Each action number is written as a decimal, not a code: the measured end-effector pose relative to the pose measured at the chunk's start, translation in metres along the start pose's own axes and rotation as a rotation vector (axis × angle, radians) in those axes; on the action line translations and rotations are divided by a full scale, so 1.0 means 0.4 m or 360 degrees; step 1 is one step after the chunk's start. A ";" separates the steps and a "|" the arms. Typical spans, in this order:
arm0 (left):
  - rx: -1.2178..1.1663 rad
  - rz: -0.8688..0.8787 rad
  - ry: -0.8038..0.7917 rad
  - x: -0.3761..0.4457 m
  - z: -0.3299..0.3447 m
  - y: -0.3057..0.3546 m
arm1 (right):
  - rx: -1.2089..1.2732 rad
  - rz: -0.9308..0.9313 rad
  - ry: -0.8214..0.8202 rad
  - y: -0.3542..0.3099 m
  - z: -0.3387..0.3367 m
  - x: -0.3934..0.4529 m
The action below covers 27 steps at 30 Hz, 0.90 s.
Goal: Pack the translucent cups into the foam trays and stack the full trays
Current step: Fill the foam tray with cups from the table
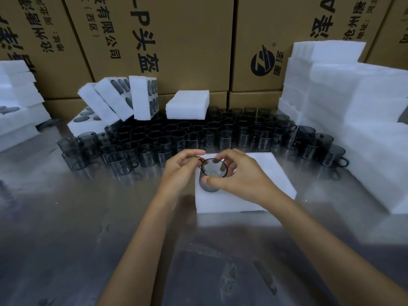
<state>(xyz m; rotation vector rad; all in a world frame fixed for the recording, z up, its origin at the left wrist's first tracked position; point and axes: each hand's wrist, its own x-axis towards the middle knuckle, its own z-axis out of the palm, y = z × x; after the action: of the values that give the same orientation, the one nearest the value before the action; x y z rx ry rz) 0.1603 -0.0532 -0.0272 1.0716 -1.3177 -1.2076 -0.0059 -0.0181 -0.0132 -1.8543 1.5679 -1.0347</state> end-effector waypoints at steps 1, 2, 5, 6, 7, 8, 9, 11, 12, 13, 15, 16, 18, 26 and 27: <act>-0.0023 -0.0008 0.0004 0.002 -0.001 -0.001 | -0.0041 -0.0010 0.0048 0.000 0.008 -0.006; -0.0026 -0.0005 0.0011 0.005 -0.003 -0.002 | -0.0066 -0.0015 0.0089 0.001 0.013 -0.010; 0.0011 0.0014 -0.0053 0.009 -0.006 -0.009 | -0.0110 -0.0016 0.0140 -0.002 0.017 -0.017; 0.0027 0.0013 -0.0101 0.010 -0.008 -0.012 | -0.0153 -0.0035 0.0131 -0.003 0.019 -0.018; 0.0056 0.0024 -0.0142 0.011 -0.009 -0.015 | -0.0202 -0.0064 0.0117 -0.005 0.022 -0.020; 0.0088 0.0044 -0.0171 0.012 -0.011 -0.019 | -0.0238 -0.0088 0.0106 -0.007 0.025 -0.023; 0.0118 0.0067 -0.0192 0.014 -0.013 -0.023 | -0.0255 -0.0099 0.0102 -0.009 0.027 -0.026; 0.0153 0.0085 -0.0226 0.017 -0.016 -0.027 | -0.0271 -0.0094 0.0108 -0.010 0.027 -0.032; 0.0160 0.0078 -0.0231 0.018 -0.015 -0.028 | -0.0284 -0.0088 0.0112 -0.009 0.026 -0.033; 0.0172 0.0066 -0.0218 0.019 -0.013 -0.029 | -0.0300 -0.0080 0.0113 -0.008 0.024 -0.034; 0.0262 0.0052 -0.0126 0.023 -0.006 -0.029 | -0.0325 -0.0069 0.0114 -0.005 0.022 -0.034; 0.0316 0.0051 -0.0079 0.023 -0.003 -0.027 | -0.0329 -0.0071 0.0116 -0.004 0.021 -0.034; 0.0318 -0.0035 -0.0058 0.023 -0.002 -0.025 | -0.0335 -0.0088 0.0130 0.001 0.022 -0.034; -0.0145 -0.0469 -0.0271 0.017 -0.009 -0.023 | -0.0488 -0.0208 0.0169 0.020 0.017 -0.049; -0.0179 -0.0483 -0.0288 0.019 -0.008 -0.023 | -0.0509 -0.0211 0.0166 0.021 0.016 -0.050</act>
<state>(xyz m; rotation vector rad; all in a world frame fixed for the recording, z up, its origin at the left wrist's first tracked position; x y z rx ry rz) 0.1625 -0.0620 -0.0355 1.1291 -1.2343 -1.6178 -0.0067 -0.0011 -0.0281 -2.1735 1.7762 -0.9977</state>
